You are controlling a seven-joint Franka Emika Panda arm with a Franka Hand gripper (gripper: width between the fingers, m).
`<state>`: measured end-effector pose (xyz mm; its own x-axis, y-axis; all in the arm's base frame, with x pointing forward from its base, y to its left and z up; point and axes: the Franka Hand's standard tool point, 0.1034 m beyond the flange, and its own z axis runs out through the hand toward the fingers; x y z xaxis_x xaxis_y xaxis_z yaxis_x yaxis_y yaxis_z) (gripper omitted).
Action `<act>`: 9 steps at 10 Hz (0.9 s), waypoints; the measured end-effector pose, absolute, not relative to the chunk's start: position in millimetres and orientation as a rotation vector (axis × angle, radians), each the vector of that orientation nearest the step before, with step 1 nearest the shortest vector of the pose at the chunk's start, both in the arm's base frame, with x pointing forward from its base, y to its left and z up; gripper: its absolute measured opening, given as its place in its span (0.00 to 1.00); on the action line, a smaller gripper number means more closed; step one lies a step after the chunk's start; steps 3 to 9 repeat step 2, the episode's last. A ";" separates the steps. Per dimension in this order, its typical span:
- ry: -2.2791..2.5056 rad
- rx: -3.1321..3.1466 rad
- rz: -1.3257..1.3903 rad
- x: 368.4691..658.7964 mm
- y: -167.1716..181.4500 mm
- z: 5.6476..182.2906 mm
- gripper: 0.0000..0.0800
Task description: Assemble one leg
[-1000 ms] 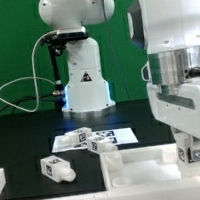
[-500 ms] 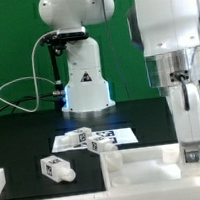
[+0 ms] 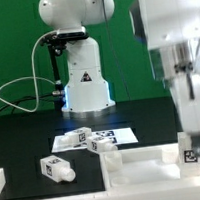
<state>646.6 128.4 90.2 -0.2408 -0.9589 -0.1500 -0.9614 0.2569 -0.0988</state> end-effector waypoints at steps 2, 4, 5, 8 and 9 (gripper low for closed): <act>2.343 -1.814 0.020 646.3 127.9 88.2 0.81; 2.343 -1.814 0.020 646.3 127.9 88.2 0.81; 2.343 -1.814 0.020 646.3 127.9 88.2 0.81; 2.343 -1.814 0.020 646.3 127.9 88.2 0.81; 2.343 -1.814 0.020 646.3 127.9 88.2 0.81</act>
Offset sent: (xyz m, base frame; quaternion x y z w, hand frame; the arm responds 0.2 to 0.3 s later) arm 0.0000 0.0000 0.0000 0.0000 0.0000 0.0000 1.0000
